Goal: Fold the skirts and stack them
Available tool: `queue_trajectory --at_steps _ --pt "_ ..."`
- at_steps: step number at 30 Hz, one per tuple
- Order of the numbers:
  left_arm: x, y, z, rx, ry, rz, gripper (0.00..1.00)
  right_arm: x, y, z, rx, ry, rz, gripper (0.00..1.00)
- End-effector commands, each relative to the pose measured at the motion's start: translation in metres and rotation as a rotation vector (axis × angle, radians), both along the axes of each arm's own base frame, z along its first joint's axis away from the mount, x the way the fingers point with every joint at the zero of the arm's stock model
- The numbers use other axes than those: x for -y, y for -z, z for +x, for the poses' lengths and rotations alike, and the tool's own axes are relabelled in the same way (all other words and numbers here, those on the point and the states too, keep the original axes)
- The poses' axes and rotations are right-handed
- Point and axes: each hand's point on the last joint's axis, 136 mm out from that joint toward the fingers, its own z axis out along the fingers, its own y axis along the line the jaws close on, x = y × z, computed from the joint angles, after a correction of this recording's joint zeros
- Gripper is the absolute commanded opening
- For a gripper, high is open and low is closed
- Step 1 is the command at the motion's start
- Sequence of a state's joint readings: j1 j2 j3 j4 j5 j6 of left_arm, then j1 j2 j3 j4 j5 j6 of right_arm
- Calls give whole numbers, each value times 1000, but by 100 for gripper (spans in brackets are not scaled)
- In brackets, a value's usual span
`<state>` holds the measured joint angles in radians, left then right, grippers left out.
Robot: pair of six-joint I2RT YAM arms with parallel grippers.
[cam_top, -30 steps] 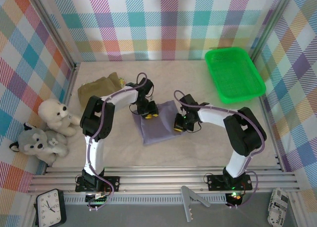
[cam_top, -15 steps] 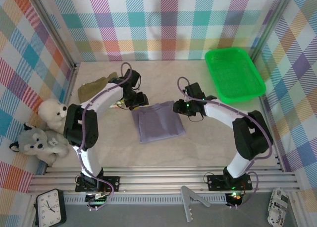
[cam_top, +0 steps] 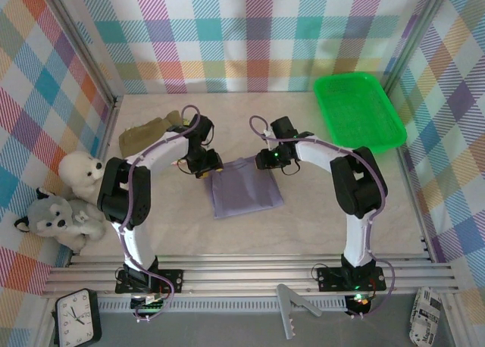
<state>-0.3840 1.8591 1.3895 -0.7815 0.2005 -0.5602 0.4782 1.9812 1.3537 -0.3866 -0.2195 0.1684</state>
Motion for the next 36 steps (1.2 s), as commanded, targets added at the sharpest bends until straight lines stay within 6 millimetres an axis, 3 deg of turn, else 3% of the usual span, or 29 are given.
queue_trajectory --at_steps 1,13,17,22,23,26,27,32,36 --pt "6 11 -10 -44 2 -9 46 -12 -9 -7 -9 -83 48 40" --pt "11 23 -11 -73 9 10 46 -19 -1 -9 -33 -99 58 34" --pt "16 32 -12 -93 13 10 46 -23 -7 -7 -15 -98 70 12" --pt "24 40 -14 -107 29 10 45 -26 -35 -10 34 -102 127 1" --pt "26 42 -14 -111 36 12 39 -26 -42 -12 46 -103 139 0" --pt "21 42 -17 -101 32 15 7 -26 -66 -16 89 -105 179 0" --pt "19 38 -17 -84 24 4 1 -25 -74 -16 107 -100 188 0" --pt "2 21 -15 7 -26 -84 0 -24 -95 -9 177 -85 235 0" --pt "-3 30 -20 32 -29 -160 0 -36 -95 3 180 -129 295 0"
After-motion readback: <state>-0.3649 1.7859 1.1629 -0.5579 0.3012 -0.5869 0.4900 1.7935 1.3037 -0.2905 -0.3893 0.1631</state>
